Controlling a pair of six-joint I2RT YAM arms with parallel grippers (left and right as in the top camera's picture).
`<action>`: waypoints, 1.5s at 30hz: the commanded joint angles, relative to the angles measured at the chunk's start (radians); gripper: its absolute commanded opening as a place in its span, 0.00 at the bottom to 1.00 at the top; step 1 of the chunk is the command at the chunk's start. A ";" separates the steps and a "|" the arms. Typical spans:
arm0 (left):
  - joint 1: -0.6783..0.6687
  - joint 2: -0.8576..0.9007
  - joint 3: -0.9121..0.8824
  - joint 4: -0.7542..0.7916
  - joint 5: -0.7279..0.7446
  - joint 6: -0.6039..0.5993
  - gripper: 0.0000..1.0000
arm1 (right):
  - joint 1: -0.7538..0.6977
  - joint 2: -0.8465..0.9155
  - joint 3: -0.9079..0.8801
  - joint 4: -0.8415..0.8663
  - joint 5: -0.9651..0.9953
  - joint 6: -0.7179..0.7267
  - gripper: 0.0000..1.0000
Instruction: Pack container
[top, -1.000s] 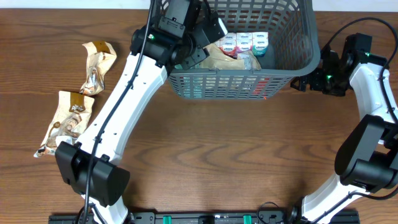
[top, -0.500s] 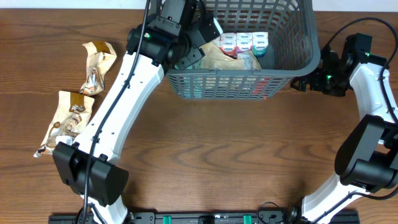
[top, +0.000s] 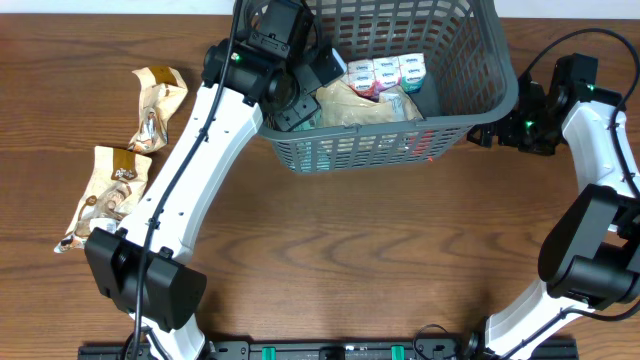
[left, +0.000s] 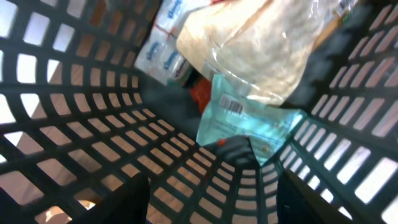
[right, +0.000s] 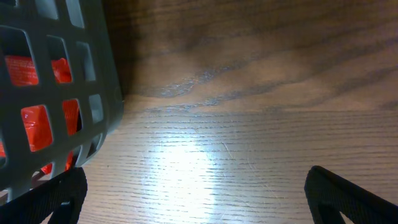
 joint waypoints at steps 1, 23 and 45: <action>0.002 -0.018 -0.009 0.033 -0.011 -0.014 0.55 | 0.007 0.000 -0.002 -0.003 0.002 0.003 0.99; 0.105 -0.062 0.071 0.277 -0.275 -0.127 0.78 | 0.007 0.000 -0.002 -0.007 0.002 0.003 0.99; 0.571 -0.237 0.065 -0.122 -0.108 -0.489 0.97 | 0.007 0.000 -0.002 0.000 0.002 0.003 0.99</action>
